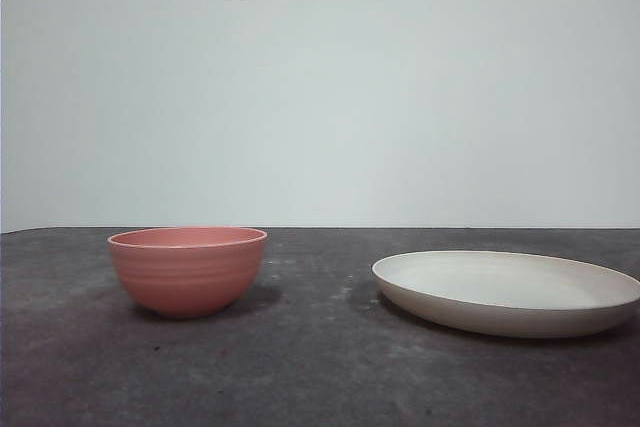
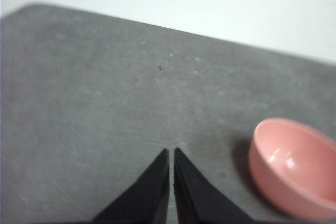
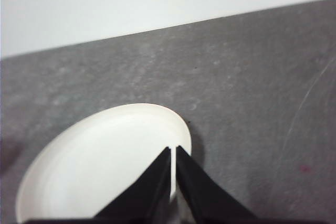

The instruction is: Place the red bowl on the white plate

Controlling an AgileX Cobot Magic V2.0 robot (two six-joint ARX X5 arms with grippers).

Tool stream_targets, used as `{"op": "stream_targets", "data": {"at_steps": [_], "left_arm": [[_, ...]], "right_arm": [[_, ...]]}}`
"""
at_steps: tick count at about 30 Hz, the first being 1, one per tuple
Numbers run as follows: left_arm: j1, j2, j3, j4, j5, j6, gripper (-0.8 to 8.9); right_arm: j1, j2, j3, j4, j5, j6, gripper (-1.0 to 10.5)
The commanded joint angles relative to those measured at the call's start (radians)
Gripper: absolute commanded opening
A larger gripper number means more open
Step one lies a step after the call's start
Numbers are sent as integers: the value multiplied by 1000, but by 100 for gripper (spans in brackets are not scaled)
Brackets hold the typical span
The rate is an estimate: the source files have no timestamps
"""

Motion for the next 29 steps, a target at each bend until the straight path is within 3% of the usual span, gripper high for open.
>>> {"op": "stream_targets", "data": {"at_steps": [1, 9, 16, 22, 29], "left_arm": [[2, -2, -9, -5, 3, -195, 15], [2, -2, 51, -10, 56, -294, 15], [2, 31, 189, -92, 83, -292, 15], [2, 140, 346, -196, 119, -220, 15], [2, 348, 546, -375, 240, -51, 15]], "right_arm": [[0, -2, -2, -2, -6, 130, 9], [0, -2, 18, 82, -79, 263, 9], [0, -1, 150, 63, -72, 257, 9], [0, 55, 312, -68, -65, 167, 9], [0, 245, 525, -312, -111, 9, 9]]}}
